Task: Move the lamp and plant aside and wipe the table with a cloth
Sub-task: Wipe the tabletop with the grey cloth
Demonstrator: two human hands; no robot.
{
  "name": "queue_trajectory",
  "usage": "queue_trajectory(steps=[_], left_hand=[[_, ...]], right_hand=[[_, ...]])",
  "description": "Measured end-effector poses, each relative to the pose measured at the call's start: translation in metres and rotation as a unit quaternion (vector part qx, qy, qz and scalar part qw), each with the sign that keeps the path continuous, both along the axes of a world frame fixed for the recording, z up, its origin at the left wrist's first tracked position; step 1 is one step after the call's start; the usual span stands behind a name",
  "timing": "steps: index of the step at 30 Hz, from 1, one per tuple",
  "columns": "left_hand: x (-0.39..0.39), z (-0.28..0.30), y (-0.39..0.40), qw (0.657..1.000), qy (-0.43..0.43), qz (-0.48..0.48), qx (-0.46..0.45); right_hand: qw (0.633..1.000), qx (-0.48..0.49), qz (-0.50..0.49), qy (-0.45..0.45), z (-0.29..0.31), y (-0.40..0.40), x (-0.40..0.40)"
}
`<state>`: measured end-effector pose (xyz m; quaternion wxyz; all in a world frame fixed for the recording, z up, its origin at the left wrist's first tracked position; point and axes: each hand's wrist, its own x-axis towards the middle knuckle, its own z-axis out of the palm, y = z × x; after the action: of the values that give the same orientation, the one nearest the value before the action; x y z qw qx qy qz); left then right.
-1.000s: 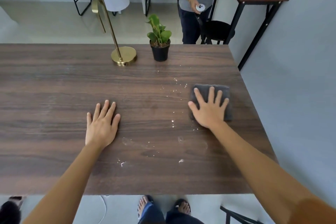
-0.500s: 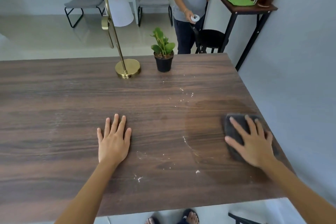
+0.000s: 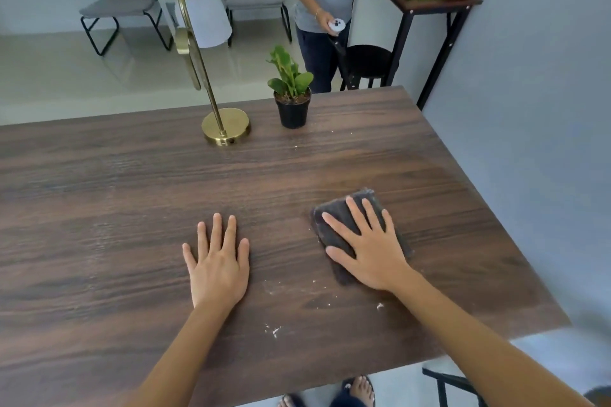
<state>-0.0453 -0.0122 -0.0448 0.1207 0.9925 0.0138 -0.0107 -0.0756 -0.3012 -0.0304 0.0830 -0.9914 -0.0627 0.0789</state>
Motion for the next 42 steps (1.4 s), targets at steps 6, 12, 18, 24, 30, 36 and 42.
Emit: queue_trajectory(steps=[6, 12, 18, 24, 30, 36, 42], left_hand=[[0.014, 0.002, 0.003, 1.0, 0.001, 0.003, 0.002], [0.02, 0.004, 0.006, 1.0, 0.0, 0.001, 0.01], [0.019, 0.004, 0.004, 1.0, 0.007, 0.018, 0.012], [0.019, 0.01, 0.001, 1.0, 0.017, 0.012, 0.015], [0.026, 0.013, 0.007, 0.999, 0.034, 0.007, 0.03], [0.032, 0.011, 0.007, 1.0, 0.021, 0.012, 0.02], [0.033, 0.006, 0.008, 0.999, 0.011, 0.013, 0.03]], right_hand=[[0.991, -0.052, -0.124, 0.016, -0.004, -0.104, -0.015], [0.947, -0.027, -0.318, 0.028, 0.002, -0.132, 0.136], [0.977, -0.026, -0.204, 0.049, 0.004, -0.027, 0.239], [0.999, 0.006, 0.043, 0.029, 0.004, 0.014, 0.138], [0.996, -0.022, 0.09, 0.0, -0.004, -0.089, 0.048], [0.982, -0.029, -0.186, 0.031, 0.004, -0.108, 0.19], [0.979, -0.025, -0.19, 0.066, 0.004, -0.028, 0.271]])
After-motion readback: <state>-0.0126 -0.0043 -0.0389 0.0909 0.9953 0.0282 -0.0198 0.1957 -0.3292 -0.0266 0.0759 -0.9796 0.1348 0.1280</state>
